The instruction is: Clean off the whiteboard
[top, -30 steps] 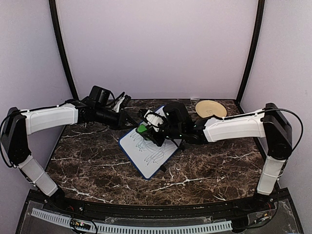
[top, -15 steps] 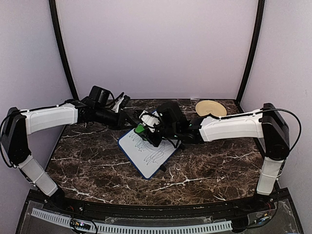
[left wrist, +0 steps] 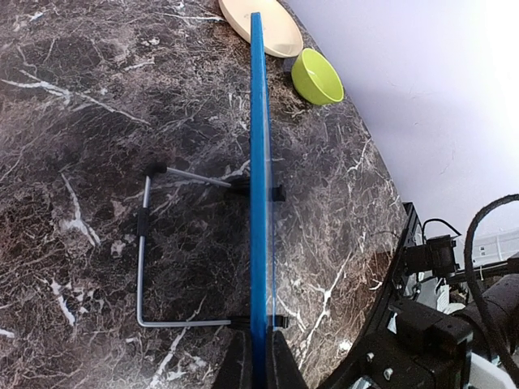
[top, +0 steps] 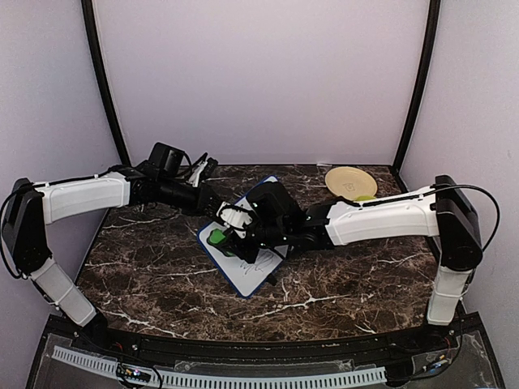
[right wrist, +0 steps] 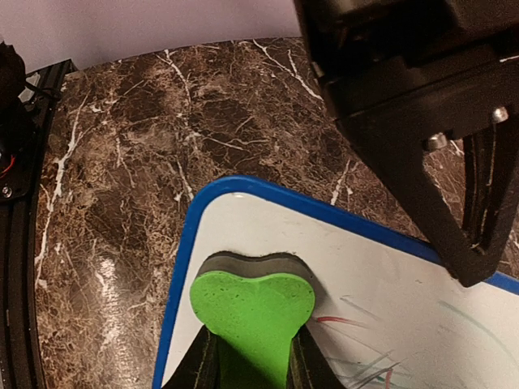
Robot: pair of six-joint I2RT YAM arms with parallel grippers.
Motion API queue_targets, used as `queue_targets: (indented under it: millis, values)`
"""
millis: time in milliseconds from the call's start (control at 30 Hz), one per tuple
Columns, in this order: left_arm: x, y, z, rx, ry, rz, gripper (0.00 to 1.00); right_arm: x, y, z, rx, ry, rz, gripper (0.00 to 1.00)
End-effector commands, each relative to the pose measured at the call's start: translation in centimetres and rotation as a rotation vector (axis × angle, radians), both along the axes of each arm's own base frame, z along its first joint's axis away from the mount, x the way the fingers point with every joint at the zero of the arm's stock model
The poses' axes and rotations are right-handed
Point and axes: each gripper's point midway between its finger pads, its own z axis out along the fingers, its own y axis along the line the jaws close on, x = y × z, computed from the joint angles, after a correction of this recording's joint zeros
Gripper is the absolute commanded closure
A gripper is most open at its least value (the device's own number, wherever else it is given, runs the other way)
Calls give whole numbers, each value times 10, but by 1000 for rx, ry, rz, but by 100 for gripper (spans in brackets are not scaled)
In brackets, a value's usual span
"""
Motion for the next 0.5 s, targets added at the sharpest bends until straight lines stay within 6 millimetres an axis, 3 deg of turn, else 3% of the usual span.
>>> queue_targets:
  millis: [0, 100, 267, 467]
  values:
    - [-3, -13, 16, -45, -31, -36, 100, 12, -4, -5, -19, 26, -57, 95]
    - [-3, -13, 17, -44, -37, -34, 100, 33, -17, 1, 7, 60, -121, 96]
    - [-2, -12, 16, -36, -41, -31, 100, 50, -29, 5, 32, 93, -183, 96]
    - [-1, -13, 16, -38, -41, -32, 100, 47, -24, 7, 56, 119, -165, 96]
